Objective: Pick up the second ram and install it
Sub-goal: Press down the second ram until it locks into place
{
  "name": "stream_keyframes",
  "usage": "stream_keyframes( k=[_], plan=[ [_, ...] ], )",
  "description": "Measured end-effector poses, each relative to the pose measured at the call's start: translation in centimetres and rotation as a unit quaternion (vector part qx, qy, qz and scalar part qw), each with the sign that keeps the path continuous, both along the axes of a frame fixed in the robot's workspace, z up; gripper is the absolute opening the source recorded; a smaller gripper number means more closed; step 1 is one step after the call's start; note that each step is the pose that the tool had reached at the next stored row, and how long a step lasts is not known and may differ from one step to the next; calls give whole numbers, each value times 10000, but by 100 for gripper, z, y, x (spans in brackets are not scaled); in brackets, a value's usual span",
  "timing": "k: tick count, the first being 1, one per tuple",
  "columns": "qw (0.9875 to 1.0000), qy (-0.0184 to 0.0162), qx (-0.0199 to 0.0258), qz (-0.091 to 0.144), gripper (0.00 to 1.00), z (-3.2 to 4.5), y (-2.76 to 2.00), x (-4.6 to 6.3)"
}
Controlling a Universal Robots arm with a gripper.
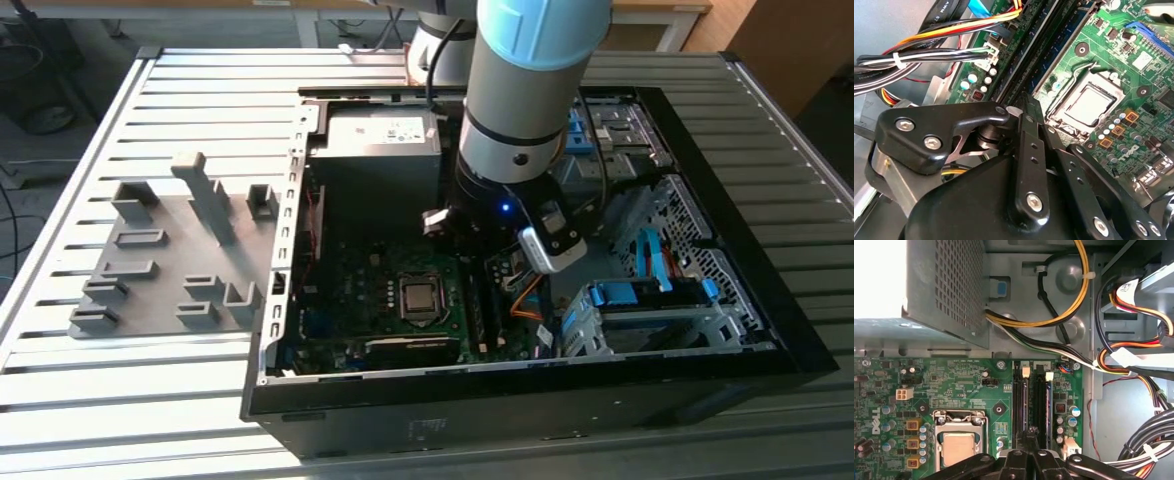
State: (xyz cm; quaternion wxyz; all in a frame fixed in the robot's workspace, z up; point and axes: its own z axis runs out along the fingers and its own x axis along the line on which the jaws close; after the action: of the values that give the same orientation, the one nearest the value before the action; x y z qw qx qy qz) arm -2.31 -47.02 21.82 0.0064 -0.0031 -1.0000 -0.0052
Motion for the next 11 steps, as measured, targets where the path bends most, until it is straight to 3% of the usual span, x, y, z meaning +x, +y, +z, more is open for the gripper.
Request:
stream_keyframes(
  k=[8, 11],
  plan=[
    [10000, 0, 14, -1, 11, -11, 0, 0],
    [10000, -3, 20, 0, 11, 47, 3, 1]
  ],
)
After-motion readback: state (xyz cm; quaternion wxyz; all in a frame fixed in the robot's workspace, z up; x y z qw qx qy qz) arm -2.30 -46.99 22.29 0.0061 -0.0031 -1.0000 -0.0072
